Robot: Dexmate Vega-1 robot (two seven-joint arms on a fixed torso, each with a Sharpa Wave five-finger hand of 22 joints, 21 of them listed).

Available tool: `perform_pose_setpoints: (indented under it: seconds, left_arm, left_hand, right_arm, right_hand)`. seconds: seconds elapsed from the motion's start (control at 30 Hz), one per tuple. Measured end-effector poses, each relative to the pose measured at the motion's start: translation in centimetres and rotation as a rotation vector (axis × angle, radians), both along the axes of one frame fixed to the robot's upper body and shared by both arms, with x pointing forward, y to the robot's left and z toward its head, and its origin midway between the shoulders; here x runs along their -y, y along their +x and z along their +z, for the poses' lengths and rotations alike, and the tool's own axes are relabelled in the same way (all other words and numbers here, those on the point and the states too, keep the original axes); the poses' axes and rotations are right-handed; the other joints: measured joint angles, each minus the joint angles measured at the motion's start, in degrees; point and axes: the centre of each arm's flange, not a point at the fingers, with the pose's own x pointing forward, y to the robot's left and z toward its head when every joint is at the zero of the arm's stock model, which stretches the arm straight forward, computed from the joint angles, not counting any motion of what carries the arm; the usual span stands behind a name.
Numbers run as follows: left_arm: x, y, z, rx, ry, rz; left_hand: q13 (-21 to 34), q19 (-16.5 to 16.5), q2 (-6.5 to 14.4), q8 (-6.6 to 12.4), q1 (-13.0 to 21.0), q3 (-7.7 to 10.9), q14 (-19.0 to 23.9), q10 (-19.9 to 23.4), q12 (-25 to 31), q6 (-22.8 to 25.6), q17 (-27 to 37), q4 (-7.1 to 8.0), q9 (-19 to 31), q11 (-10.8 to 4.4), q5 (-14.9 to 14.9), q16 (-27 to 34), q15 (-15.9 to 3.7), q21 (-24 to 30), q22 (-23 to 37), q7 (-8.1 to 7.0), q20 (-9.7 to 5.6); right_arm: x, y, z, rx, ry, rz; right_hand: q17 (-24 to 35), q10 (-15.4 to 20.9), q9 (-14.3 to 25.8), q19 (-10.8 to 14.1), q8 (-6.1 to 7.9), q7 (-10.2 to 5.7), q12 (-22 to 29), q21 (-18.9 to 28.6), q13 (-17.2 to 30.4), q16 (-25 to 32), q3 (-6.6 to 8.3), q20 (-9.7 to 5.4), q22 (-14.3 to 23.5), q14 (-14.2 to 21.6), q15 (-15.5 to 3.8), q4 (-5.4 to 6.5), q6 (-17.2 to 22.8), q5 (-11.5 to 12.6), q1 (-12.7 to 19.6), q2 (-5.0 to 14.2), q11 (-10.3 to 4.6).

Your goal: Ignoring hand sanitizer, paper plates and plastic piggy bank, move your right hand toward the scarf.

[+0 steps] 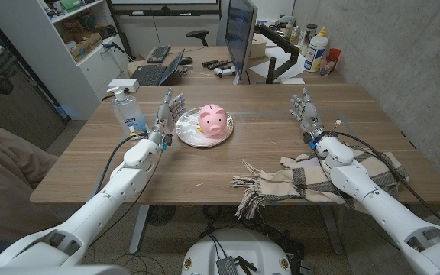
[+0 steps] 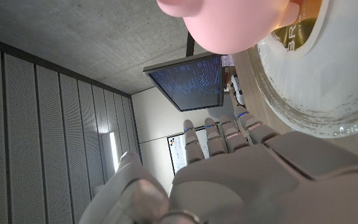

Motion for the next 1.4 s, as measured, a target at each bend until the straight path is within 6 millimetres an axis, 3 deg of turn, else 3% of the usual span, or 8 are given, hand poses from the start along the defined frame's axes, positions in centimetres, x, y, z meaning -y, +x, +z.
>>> perform_pose_setpoints:
  seconds: [1.4]
  left_arm:
    - [0.2, -0.9, -0.5, 0.005, 0.0, 0.001]
  left_hand:
    - [-0.02, -0.01, 0.45, 0.0, 0.45, 0.23, -0.01, -0.02, 0.21, -0.01, -0.02, -0.23, 0.26, 0.01, -0.02, -0.01, 0.0, 0.0, -0.01, 0.01, 0.0]
  right_arm:
    - [0.4, -0.7, 1.8, 0.066, -0.103, -0.046]
  right_hand:
    - [-0.16, -0.22, -0.01, -0.12, 0.34, 0.21, 0.0, 0.0, -0.16, 0.0, 0.0, -0.72, -0.16, -1.73, -1.13, -0.01, 0.2, 0.0, 0.0, -0.01, -0.22]
